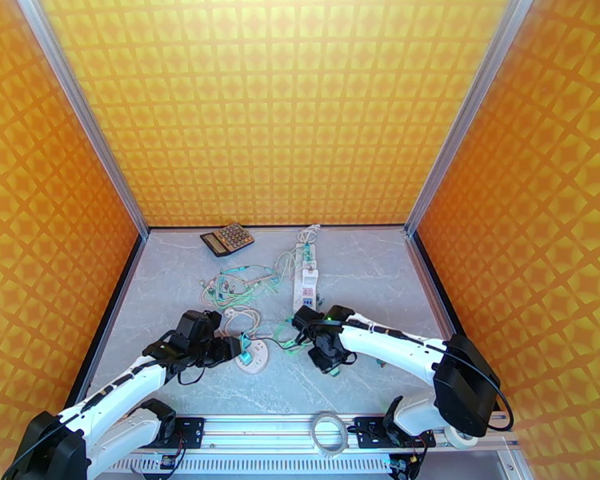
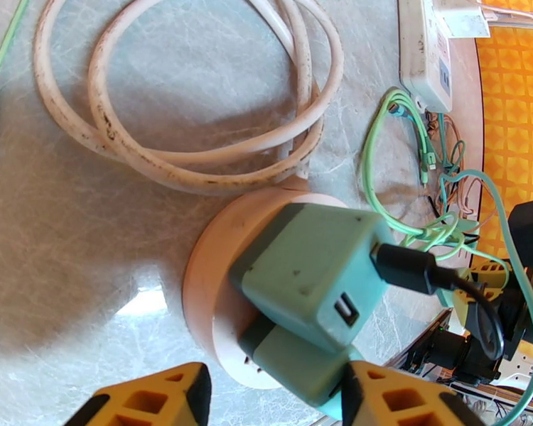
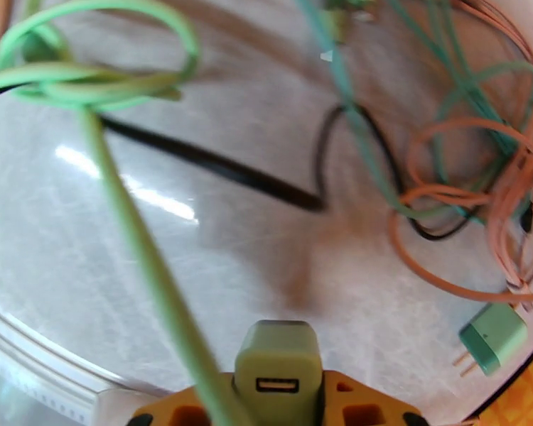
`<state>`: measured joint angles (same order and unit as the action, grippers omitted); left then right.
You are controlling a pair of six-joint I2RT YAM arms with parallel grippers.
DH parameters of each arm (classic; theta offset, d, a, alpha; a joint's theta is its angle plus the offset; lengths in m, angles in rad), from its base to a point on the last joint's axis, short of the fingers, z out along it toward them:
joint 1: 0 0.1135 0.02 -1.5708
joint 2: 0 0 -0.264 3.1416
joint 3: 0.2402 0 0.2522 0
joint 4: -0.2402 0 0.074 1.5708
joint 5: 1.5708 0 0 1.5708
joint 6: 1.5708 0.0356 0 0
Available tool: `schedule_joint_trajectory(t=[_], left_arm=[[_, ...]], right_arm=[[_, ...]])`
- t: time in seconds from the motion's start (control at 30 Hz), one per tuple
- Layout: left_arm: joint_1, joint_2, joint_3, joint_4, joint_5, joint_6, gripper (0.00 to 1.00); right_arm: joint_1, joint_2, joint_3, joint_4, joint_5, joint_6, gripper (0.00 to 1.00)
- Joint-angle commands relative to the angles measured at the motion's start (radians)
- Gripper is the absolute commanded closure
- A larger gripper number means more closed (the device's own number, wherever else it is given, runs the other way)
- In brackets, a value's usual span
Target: Pull the plug off the socket
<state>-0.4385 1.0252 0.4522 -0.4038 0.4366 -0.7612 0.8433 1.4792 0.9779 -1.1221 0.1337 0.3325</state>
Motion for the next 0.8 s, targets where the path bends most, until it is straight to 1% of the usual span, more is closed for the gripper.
schedule_joint_trajectory(t=[0.0, 0.1, 0.23, 0.3, 0.33, 0.37, 0.5, 0.63, 0.67, 0.77], left_arm=[[0.004, 0.021, -0.028, -0.206, -0.145, 0.011, 0.43], [0.006, 0.012, -0.006, -0.22, -0.146, 0.013, 0.38], [0.006, 0.003, 0.032, -0.242, -0.145, 0.01, 0.25], [0.006, -0.006, 0.044, -0.244, -0.148, 0.004, 0.23], [0.006, -0.012, 0.049, -0.244, -0.148, -0.001, 0.23], [0.006, -0.015, 0.054, -0.244, -0.148, -0.005, 0.22], [0.006, -0.04, 0.076, -0.253, -0.152, -0.024, 0.18], [0.007, -0.079, 0.104, -0.284, -0.172, -0.034, 0.12], [0.007, -0.088, 0.11, -0.291, -0.177, -0.038, 0.1], [0.011, -0.122, 0.126, -0.316, -0.21, -0.046, 0.09]], right_arm=[[-0.006, -0.003, -0.007, -0.022, 0.064, 0.036, 0.6], [-0.006, -0.033, 0.01, 0.014, 0.064, 0.05, 0.46], [-0.006, -0.095, 0.035, 0.074, 0.062, 0.074, 0.22], [-0.007, -0.123, 0.043, 0.114, 0.062, 0.076, 0.13], [-0.006, -0.143, 0.043, 0.141, 0.062, 0.075, 0.05], [-0.007, -0.154, 0.042, 0.16, 0.057, 0.074, 0.02], [-0.007, -0.232, 0.021, 0.276, 0.073, 0.114, 0.01], [-0.007, -0.278, -0.002, 0.391, 0.01, 0.09, 0.02], [-0.006, -0.278, -0.004, 0.417, -0.021, 0.079, 0.03], [-0.006, -0.274, -0.021, 0.502, -0.126, 0.065, 0.15]])
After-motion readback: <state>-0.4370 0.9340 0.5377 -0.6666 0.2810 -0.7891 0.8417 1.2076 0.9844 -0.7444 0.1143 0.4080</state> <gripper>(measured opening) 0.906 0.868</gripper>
